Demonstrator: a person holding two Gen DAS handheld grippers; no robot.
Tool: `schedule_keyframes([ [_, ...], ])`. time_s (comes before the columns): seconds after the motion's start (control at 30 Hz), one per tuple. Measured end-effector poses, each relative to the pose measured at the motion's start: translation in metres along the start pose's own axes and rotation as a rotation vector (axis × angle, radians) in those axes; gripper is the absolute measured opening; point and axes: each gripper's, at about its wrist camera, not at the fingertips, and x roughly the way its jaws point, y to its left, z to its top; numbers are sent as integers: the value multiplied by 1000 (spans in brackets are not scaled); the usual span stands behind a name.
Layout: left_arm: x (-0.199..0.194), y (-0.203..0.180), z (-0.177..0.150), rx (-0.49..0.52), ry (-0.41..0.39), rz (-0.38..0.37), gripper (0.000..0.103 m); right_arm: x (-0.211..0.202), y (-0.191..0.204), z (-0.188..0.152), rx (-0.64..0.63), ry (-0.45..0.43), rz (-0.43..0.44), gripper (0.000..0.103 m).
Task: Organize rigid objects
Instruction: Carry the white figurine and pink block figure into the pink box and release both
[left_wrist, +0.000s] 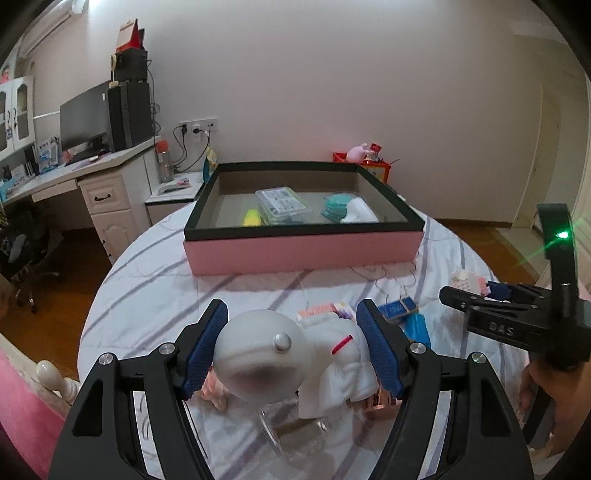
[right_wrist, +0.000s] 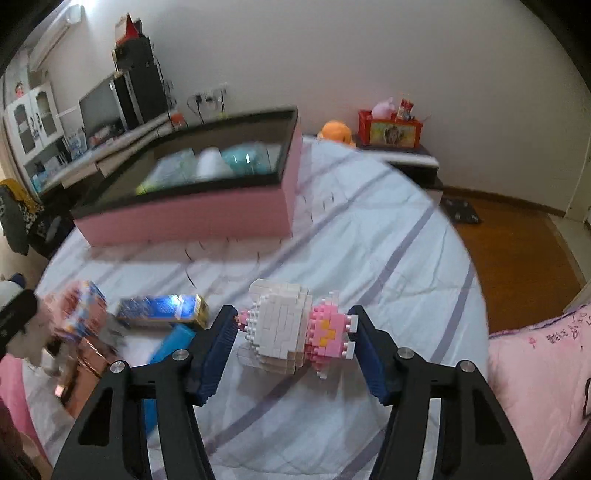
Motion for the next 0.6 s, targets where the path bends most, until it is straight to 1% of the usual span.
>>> schedule_keyframes([
  [0.13, 0, 9, 12, -24, -1, -48, 74, -18, 15, 18, -32, -65, 31, 63],
  [0.23, -4, 10, 26, -16, -31, -44, 74, -21, 29, 33, -70, -89, 46, 63],
  [0.33, -2, 14, 47, 5, -63, -41, 74, -20, 43, 51, -111, -114, 56, 63],
  [0.5, 20, 22, 87, 41, -80, 3, 74, -5, 60, 89, -148, -128, 69, 63],
  [0.57, 39, 27, 104, 52, -62, 0, 74, 10, 64, 107, -150, -122, 81, 63],
  [0.6, 49, 30, 111, 47, -50, -9, 74, 18, 67, 116, -160, -112, 73, 63],
])
